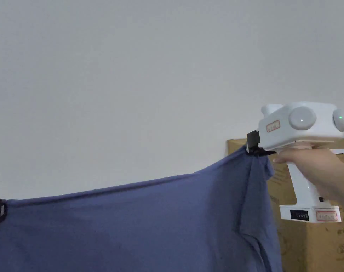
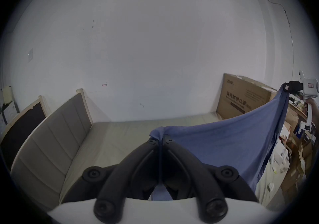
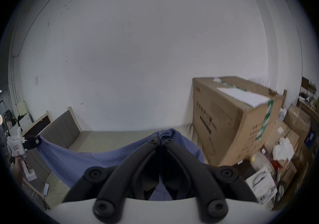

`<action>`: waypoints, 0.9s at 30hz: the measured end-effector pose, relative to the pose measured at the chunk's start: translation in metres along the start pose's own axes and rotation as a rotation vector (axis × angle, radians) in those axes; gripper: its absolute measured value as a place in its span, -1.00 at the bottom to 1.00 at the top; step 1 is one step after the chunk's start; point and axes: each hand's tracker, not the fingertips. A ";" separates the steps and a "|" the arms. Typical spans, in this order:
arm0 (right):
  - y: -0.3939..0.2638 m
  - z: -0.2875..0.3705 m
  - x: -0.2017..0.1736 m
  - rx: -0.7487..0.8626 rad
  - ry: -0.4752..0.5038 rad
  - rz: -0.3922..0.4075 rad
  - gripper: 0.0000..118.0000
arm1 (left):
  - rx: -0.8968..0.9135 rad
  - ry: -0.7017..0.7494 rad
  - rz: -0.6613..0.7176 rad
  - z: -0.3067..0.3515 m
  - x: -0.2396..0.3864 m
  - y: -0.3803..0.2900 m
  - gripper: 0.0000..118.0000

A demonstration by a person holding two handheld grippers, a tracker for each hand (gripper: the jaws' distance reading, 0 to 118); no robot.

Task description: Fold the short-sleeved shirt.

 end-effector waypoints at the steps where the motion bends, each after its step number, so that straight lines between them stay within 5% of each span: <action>1: 0.010 -0.007 -0.003 0.006 -0.005 0.010 -1.00 | 0.009 0.007 0.009 -0.007 -0.002 0.007 -0.96; 5: 0.054 -0.032 -0.022 0.087 -0.016 0.116 -1.00 | 0.039 0.042 0.022 -0.036 -0.009 0.036 -0.96; 8: 0.079 -0.045 -0.022 0.127 0.054 0.017 -1.00 | 0.087 0.079 0.029 -0.053 -0.010 0.055 -0.96; 13: 0.085 -0.061 -0.032 0.202 -0.010 0.181 -1.00 | 0.162 0.079 0.065 -0.074 -0.010 0.064 -0.96; 16: 0.062 -0.079 -0.027 0.186 0.004 0.141 -1.00 | 0.123 0.100 0.032 -0.090 -0.001 0.054 -0.96; 21: -0.055 -0.135 -0.014 -0.034 -0.063 0.063 -1.00 | -0.022 0.080 -0.052 -0.129 0.023 -0.034 -0.96; 27: -0.292 -0.165 0.022 -0.434 -0.035 -0.074 -1.00 | -0.320 -0.018 0.129 -0.148 0.039 -0.220 -0.96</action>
